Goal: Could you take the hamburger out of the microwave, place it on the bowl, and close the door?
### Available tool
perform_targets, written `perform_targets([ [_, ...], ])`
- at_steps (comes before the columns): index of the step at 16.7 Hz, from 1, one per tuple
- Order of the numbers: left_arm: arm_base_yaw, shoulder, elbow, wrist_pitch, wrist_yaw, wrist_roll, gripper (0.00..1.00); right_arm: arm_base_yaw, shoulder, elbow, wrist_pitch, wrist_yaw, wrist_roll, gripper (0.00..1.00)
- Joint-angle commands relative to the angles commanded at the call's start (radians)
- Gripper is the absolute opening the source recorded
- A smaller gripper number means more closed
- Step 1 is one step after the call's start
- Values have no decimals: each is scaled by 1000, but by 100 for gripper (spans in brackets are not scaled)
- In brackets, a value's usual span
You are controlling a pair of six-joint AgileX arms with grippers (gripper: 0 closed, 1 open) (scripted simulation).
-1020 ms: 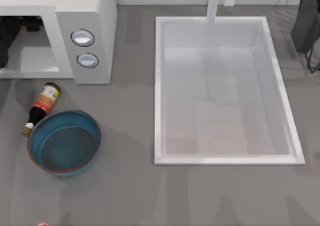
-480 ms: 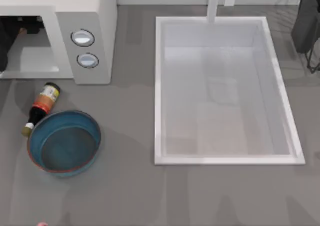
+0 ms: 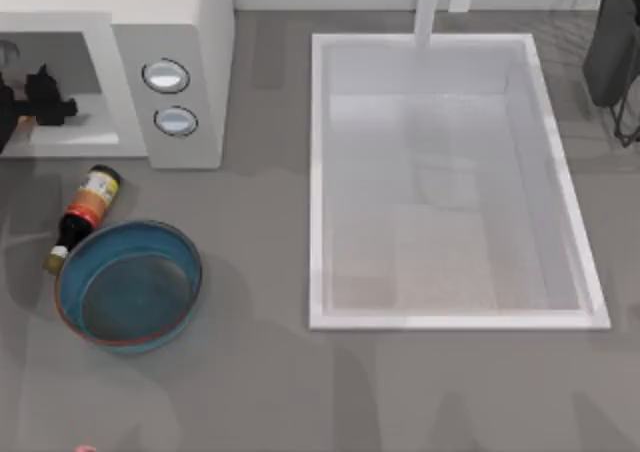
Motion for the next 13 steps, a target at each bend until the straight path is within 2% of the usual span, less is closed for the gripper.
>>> perform_targets([
  [3,25,-90,-228,130,17,5,0,0,0,0,0,0,0,100],
  [6,37,-157,-379,227,32,10,0,0,0,0,0,0,0,100],
  [13,30,-177,-429,263,38,14,0,0,0,0,0,0,0,100],
])
